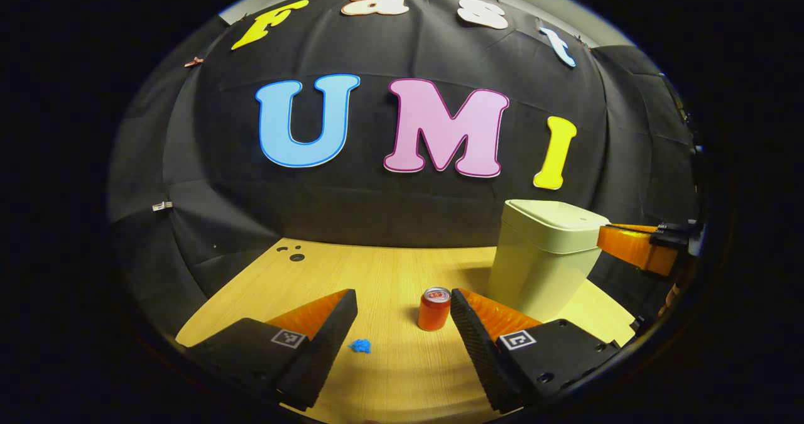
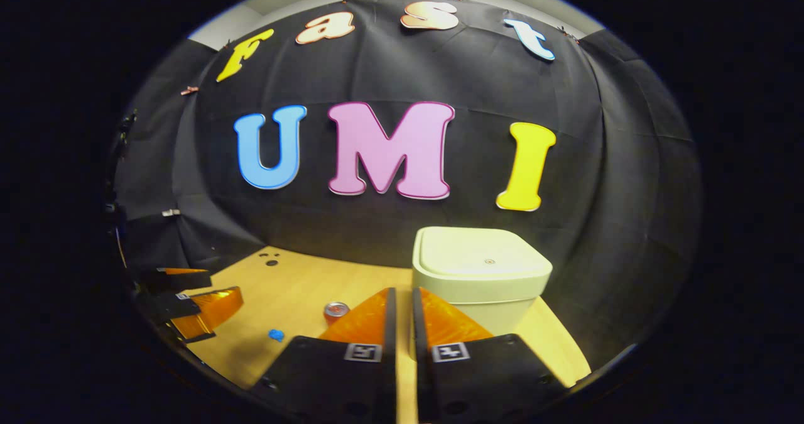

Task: Press the lid of the desktop garbage bin to open it, pick up the crumpled paper on the desktop and throw it into the bin, then pick up the pop can on the desktop and drop it into the bin, and finally close the garbage bin lid.

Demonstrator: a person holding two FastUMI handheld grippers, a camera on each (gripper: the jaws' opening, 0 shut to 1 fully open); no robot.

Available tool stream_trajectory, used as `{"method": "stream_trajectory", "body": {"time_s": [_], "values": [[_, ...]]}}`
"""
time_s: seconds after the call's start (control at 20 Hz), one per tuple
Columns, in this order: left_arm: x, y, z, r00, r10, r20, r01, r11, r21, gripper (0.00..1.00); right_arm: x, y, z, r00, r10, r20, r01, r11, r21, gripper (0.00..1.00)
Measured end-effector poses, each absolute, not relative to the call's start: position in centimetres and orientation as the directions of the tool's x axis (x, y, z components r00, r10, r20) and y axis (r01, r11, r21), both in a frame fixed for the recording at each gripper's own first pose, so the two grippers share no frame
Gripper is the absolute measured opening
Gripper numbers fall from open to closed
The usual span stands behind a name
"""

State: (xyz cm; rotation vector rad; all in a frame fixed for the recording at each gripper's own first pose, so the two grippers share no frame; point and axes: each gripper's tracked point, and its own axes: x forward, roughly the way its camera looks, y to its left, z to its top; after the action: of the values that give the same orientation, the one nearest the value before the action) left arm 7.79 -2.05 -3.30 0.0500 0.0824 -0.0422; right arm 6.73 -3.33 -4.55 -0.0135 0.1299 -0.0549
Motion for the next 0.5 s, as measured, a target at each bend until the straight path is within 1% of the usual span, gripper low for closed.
{"method": "stream_trajectory", "body": {"time_s": [0.05,0.1,0.15,0.2,0.25,0.35,0.4,0.5], "values": [[7.8,-2.0,-3.3,0.996,-0.039,-0.084,0.043,0.998,0.049,0.96,6.7,-3.1,-4.6,0.990,-0.050,-0.130,0.049,0.999,-0.008,0.10],[7.8,-2.0,-3.4,0.996,-0.037,-0.085,0.041,0.998,0.049,0.96,6.8,-3.1,-4.6,0.990,-0.051,-0.134,0.050,0.999,-0.006,0.13],[7.9,-1.9,-3.4,0.996,-0.035,-0.085,0.040,0.998,0.049,0.96,7.0,-3.3,-4.4,0.990,-0.055,-0.131,0.054,0.998,-0.012,0.13],[7.8,-1.9,-3.5,0.996,-0.035,-0.087,0.039,0.998,0.049,0.96,7.0,-3.2,-4.1,0.991,-0.048,-0.125,0.046,0.999,-0.013,0.06],[7.8,-1.9,-3.5,0.995,-0.034,-0.091,0.039,0.998,0.050,0.96,7.0,-3.0,-4.0,0.992,-0.042,-0.122,0.040,0.999,-0.014,0.06],[7.8,-1.9,-3.3,0.995,-0.033,-0.091,0.038,0.998,0.056,0.96,6.9,-2.0,-3.4,0.993,0.003,-0.121,-0.003,1.000,0.003,0.05],[7.8,-1.9,-3.3,0.996,-0.030,-0.088,0.036,0.997,0.062,0.96,7.4,-1.5,-3.7,0.992,0.034,-0.124,-0.033,0.999,0.010,0.07],[7.9,-1.8,-3.4,0.996,-0.024,-0.085,0.031,0.996,0.082,0.96,7.8,-0.9,-4.5,0.982,0.076,-0.175,-0.076,0.997,0.008,0.05]]}}
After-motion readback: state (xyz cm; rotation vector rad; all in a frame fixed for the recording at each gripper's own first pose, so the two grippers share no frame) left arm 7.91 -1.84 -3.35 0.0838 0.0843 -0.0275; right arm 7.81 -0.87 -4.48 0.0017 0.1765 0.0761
